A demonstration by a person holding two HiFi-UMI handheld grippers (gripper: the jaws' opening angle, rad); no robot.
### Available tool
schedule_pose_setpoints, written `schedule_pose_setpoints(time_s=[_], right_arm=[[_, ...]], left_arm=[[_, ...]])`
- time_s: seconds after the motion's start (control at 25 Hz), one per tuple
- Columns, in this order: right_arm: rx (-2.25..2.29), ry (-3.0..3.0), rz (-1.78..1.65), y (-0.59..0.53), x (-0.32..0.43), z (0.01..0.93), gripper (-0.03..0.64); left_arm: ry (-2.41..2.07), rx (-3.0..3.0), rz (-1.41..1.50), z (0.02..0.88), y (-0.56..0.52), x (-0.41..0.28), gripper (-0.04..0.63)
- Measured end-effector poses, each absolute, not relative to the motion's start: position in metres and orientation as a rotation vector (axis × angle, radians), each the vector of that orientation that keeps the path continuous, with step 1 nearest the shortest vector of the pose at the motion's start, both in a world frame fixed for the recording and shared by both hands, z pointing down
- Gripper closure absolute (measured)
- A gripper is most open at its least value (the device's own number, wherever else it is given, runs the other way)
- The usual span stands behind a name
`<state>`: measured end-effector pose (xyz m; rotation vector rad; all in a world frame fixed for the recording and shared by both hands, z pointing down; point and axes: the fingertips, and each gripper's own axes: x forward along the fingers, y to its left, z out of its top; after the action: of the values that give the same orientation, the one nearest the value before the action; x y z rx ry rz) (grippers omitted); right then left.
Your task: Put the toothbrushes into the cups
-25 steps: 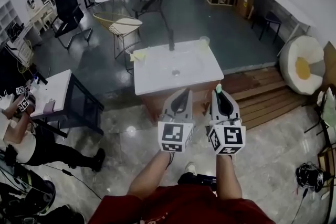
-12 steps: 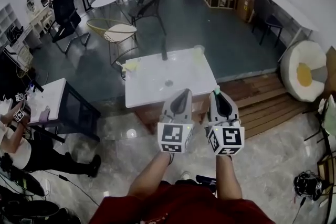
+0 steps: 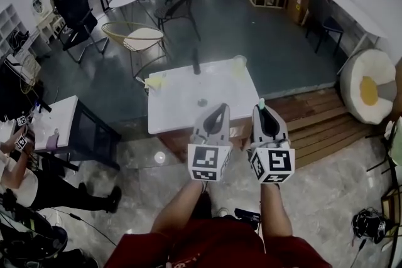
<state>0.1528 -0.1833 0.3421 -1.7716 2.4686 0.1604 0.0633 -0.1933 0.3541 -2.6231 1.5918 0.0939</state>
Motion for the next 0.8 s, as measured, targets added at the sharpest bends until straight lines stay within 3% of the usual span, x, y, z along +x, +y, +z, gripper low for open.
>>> schedule_pose_setpoints(time_s=[0.8], right_arm=[[-1.849,2.445,0.167,-0.352,0.112,0.345,0.566]], left_arm=[[1.522,-2.696,0.133,0.357,-0.366,0.027,0.568]])
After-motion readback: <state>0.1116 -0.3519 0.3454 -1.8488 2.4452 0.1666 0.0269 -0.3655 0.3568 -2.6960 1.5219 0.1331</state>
